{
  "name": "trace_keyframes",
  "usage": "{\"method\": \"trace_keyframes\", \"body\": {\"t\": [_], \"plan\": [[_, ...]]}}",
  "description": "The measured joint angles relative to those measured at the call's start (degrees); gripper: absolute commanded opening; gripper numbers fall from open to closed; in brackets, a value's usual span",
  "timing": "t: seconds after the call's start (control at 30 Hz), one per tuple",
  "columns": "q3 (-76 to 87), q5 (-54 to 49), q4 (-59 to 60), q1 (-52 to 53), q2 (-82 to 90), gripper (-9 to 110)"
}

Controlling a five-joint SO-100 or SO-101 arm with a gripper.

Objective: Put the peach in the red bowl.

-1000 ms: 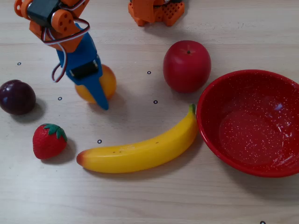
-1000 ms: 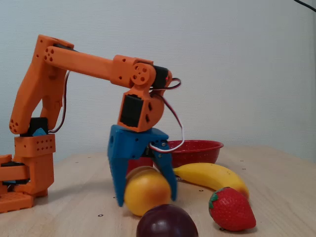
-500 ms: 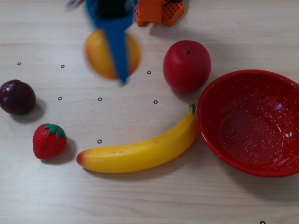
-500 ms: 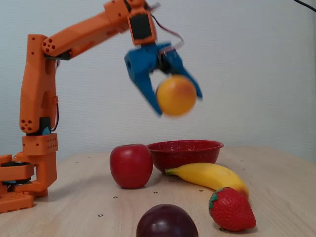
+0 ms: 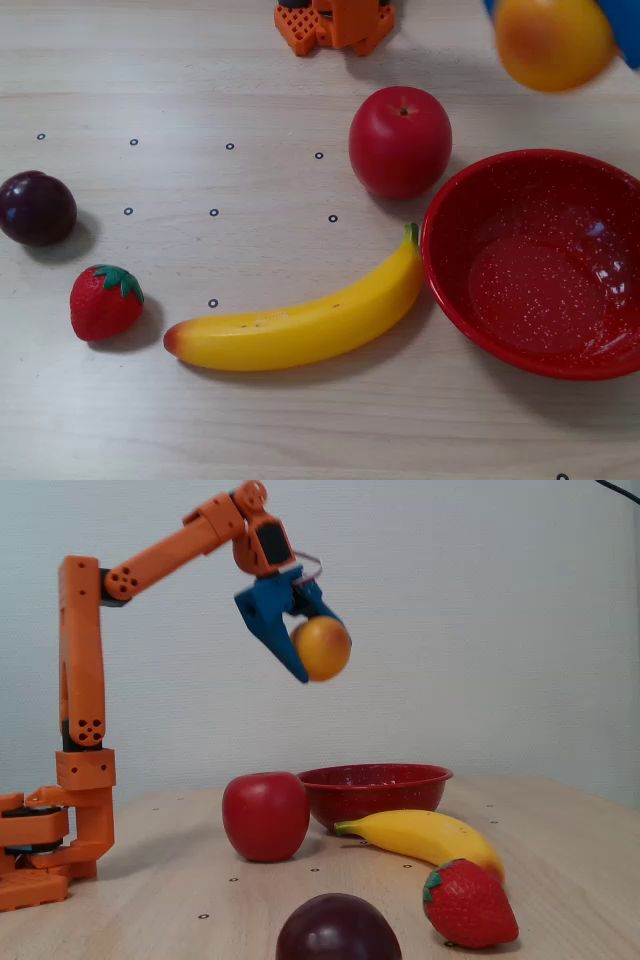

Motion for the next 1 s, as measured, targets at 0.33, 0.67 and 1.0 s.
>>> {"method": "trace_keyframes", "body": {"t": [0.33,0.67,1.0], "plan": [[-15.73,-0.26,0.26,0.44,-25.22,39],[-23.29,-0.26,2.2,0.44,-34.54,50],[-24.43,-0.26,1.67,0.44,-33.49,25]]}}
